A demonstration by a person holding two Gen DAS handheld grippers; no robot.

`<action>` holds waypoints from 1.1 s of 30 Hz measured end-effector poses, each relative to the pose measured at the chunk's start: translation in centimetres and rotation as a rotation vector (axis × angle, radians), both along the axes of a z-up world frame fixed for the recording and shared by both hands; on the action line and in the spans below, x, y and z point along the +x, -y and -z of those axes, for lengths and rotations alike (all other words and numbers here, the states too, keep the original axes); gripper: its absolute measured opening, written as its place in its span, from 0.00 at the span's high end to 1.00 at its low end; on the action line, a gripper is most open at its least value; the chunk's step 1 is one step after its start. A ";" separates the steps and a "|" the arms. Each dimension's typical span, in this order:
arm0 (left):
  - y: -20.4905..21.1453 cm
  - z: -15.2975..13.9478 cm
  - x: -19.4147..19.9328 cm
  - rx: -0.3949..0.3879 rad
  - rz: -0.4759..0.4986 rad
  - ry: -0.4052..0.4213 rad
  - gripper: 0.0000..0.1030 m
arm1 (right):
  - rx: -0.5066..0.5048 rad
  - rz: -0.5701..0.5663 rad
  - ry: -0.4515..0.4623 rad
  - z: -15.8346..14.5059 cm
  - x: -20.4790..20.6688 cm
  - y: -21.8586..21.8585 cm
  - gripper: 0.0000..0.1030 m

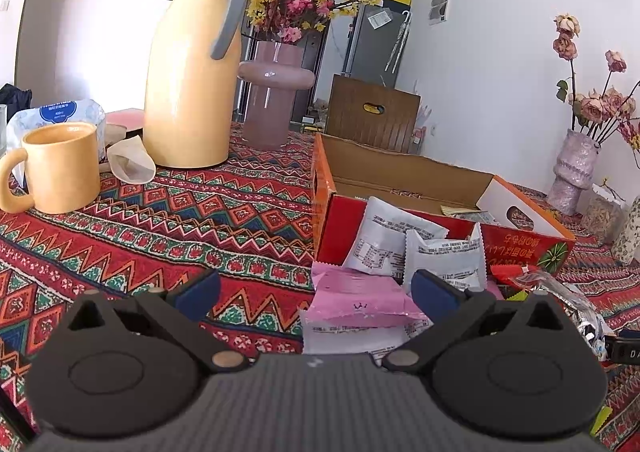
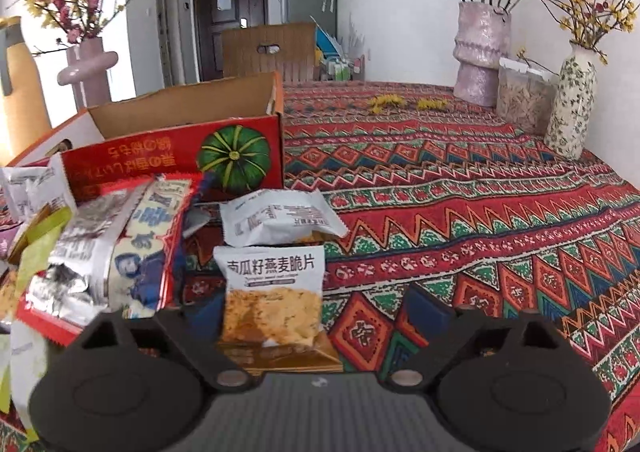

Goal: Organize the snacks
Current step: 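Grasp the orange-labelled oat crisp packet with the right gripper, then lift the oat crisp packet with the right gripper while the left grasps another white packet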

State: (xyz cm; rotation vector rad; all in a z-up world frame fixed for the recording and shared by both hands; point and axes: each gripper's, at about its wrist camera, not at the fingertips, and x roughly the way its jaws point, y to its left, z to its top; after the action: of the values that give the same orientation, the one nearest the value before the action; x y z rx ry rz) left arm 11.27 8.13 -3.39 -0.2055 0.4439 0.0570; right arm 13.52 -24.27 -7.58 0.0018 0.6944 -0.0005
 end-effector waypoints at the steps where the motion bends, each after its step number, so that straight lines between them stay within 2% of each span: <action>1: 0.0 0.0 0.0 0.001 0.000 0.000 0.00 | 0.000 -0.005 0.005 0.0 -0.1 0.0 0.20; 6: 0.1 0.0 0.0 0.006 0.002 -0.001 0.00 | 0.003 -0.043 0.034 -0.3 -0.8 -0.6 0.53; 8: 0.1 0.0 0.0 0.006 0.003 -0.003 0.00 | 0.005 -0.060 0.042 -0.3 -0.9 -0.9 0.59; 14: 0.2 0.1 0.0 0.010 0.006 -0.004 0.00 | 0.032 -0.048 0.083 -0.7 -1.4 -0.5 0.61; 24: 0.3 0.1 0.0 0.014 0.006 -0.006 0.00 | 0.079 -0.047 0.308 -4.0 -1.7 -0.5 0.61; 33: 0.3 0.2 0.2 0.019 0.008 -0.010 0.00 | 0.182 -0.037 0.316 -2.6 0.2 -0.2 0.61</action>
State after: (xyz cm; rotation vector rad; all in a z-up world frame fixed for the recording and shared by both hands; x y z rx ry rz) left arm 11.44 7.79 -3.57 -0.1844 0.4538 0.0546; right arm 13.68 -24.10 -4.96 0.1604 0.3768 0.0965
